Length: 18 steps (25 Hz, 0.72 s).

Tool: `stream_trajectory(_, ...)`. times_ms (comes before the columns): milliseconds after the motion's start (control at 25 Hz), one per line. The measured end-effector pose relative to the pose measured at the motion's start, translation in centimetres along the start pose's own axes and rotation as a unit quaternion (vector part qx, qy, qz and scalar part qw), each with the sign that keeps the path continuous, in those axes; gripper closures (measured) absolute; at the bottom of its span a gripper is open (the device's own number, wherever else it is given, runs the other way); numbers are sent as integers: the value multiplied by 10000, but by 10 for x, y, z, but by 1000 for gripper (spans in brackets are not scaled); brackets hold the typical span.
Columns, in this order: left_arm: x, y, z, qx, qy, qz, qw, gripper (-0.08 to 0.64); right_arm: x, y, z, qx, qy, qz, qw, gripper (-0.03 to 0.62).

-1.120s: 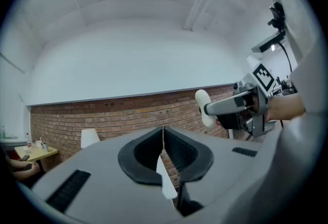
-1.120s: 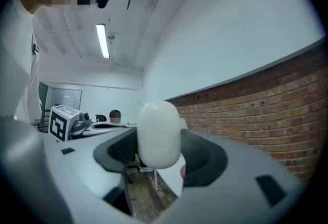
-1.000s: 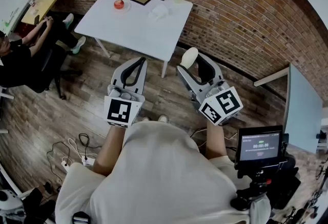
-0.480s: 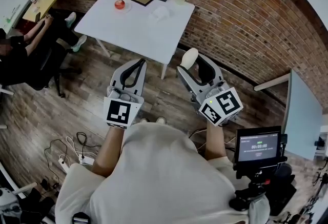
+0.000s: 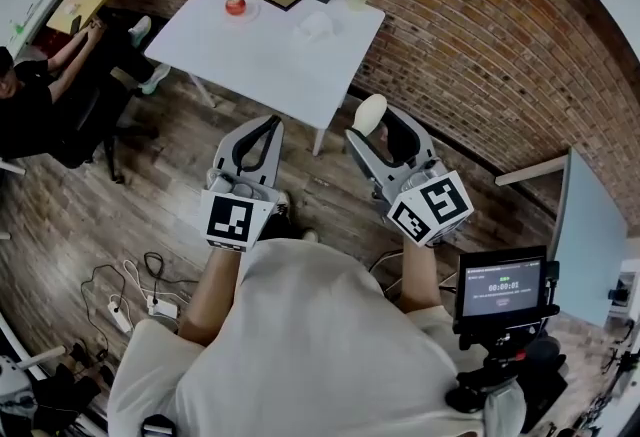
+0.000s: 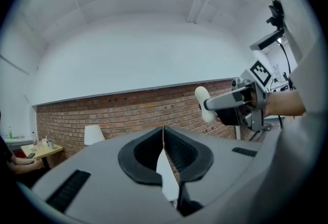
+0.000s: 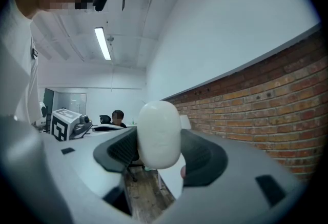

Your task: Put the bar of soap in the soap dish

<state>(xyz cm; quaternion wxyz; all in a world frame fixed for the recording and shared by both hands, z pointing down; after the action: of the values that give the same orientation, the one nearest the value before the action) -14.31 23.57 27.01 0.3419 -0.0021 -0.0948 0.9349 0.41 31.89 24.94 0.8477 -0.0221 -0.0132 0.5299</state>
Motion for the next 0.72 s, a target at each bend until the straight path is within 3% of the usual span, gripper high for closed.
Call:
stream_trajectory(360, -28, 7, 8, 40, -28, -90, 9999, 546, -15, -28, 4, 15, 43, -20, 10000, 328)
stream_trajectory(720, -92, 25, 28, 71, 58, -136, 9999, 546, -49, -87, 9, 9, 138, -44, 9999, 328)
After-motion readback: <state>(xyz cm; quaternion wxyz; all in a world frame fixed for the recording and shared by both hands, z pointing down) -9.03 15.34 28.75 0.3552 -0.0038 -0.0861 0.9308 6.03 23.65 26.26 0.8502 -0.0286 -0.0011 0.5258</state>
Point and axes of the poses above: the fingertips, and each gripper's own axes: x backward along the fingers, y to its left, z out of its underside, the point moved 4 cm from there along x, backward along the fingers, and after that the axes turned 14 degrees about -z, right-handed, at the moved point
